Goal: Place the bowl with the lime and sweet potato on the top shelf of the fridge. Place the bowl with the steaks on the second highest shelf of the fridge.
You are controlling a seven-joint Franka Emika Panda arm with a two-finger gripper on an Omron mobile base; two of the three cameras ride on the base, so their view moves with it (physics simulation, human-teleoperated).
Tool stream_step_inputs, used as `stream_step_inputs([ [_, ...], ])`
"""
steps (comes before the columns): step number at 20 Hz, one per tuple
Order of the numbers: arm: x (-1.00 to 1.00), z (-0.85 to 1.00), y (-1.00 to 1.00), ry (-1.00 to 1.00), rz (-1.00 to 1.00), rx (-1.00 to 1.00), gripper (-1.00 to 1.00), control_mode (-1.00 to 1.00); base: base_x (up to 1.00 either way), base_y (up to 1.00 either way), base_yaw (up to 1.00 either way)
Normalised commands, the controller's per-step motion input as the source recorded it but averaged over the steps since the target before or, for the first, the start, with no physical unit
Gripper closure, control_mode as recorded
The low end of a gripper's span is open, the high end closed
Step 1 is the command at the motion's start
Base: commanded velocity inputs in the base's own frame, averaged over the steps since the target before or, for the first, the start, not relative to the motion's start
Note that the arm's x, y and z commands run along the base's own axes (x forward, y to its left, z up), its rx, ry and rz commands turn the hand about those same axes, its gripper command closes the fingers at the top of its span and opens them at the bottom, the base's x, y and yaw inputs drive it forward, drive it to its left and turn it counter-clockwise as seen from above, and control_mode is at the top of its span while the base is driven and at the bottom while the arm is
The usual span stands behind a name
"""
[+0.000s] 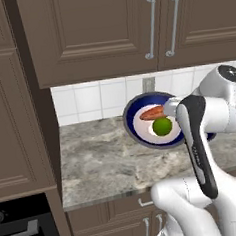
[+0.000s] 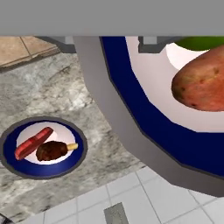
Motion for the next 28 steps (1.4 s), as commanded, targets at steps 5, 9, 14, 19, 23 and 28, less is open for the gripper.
stream_step_inputs([
  [5, -0.23, 0.03, -0.34, 0.13, 0.0, -0.05, 1.0, -1.0, 0.0, 0.0, 0.0],
  [9, 0.0, 0.0, -0.01, 0.0, -0.01, 0.0, 1.0, -1.0, 0.0, 0.0, 0.0],
  [14, -0.22, -0.21, -0.02, 0.0, 0.0, 0.0, 1.0, -1.0, 0.0, 0.0, 0.0],
  [19, -0.1, -0.03, -0.02, 0.0, 0.0, 0.02, 1.0, -1.0, 0.0, 0.0, 0.0],
  [23, -0.06, 0.0, 0.0, 0.0, 0.0, 0.0, 1.0, -1.0, 0.0, 0.0, 0.0],
  [28, 0.0, 0.0, 0.0, 0.0, 0.0, 0.0, 1.0, 1.0, -0.4, 0.0, 0.0],
])
